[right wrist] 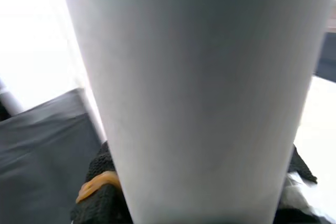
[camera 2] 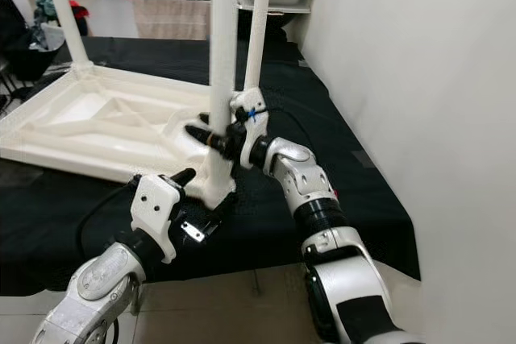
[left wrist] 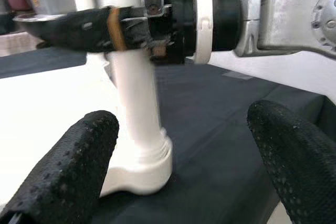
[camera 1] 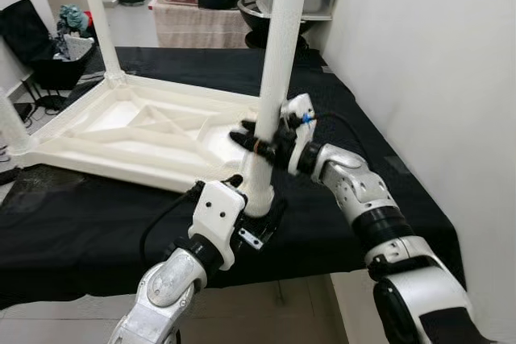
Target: Building children table
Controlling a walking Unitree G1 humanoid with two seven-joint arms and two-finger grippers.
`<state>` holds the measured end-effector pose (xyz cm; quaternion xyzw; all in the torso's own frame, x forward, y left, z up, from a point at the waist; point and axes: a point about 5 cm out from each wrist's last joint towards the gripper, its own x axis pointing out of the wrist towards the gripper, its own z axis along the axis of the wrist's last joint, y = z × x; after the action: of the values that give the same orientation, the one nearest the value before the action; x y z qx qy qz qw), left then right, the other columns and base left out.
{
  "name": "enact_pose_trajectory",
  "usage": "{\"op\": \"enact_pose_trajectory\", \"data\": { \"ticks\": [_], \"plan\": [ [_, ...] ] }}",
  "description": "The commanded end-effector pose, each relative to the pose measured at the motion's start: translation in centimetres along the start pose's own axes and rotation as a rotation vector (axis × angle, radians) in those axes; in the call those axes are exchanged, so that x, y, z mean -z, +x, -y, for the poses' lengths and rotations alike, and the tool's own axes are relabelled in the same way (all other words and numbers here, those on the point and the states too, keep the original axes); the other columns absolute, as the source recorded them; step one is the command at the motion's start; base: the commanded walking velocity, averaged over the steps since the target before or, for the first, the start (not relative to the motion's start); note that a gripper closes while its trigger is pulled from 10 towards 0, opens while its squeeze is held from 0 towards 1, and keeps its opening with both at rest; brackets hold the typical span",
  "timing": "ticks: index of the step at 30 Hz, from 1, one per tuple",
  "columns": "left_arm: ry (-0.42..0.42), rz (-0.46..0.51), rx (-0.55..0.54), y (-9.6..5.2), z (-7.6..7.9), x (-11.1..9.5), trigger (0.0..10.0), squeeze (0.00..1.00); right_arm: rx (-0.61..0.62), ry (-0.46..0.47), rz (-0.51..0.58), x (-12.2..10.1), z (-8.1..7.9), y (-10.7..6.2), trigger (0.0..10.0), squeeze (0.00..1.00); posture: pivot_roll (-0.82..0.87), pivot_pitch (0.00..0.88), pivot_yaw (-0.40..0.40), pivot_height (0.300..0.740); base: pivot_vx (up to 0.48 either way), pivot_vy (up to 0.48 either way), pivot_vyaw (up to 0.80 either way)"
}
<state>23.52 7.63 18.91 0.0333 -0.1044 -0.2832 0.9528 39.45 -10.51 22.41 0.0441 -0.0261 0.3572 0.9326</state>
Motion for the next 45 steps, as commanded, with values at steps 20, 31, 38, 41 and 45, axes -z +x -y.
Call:
{"op": "enact_pose_trajectory", "data": {
  "ticks": [20, 31, 38, 41, 45],
  "plan": [
    [0.007, -0.002, 0.015, 0.0, 0.4, 0.1, 10.0, 0.0, 1.227, 0.085, -0.127, 3.4, 3.8, -4.0, 8.7, 0.0, 0.11, 0.082, -0.095, 0.74, 0.0, 0.0, 0.0],
    [0.012, -0.003, 0.012, 0.1, 0.3, 0.1, 10.0, 0.0, 0.968, -0.038, 0.103, -1.0, 4.3, -2.7, 10.0, 0.0, 0.11, 0.083, -0.096, 0.74, 0.0, 0.0, 0.0],
    [0.02, -0.003, 0.01, 0.1, 0.1, 0.1, 10.0, 0.0, 0.375, 0.036, 0.052, -2.1, 3.6, -1.6, 10.0, 0.0, 0.1, 0.082, -0.097, 0.74, 0.0, 0.0, 0.0],
    [0.018, 0.0, 0.012, 0.1, 0.3, 0.1, 10.0, 0.0, 0.06, 0.021, 0.015, -1.4, 2.9, -2.7, 10.0, 0.0, 0.11, 0.08, -0.098, 0.74, 0.0, 0.0, 0.0],
    [0.02, -0.001, 0.012, 0.1, 0.3, 0.1, 10.0, 0.0, -0.286, 0.091, 0.052, -1.5, 1.2, -4.2, 10.0, 0.0, 0.11, 0.083, -0.097, 0.74, 0.0, 0.0, 0.0]
  ]
}}
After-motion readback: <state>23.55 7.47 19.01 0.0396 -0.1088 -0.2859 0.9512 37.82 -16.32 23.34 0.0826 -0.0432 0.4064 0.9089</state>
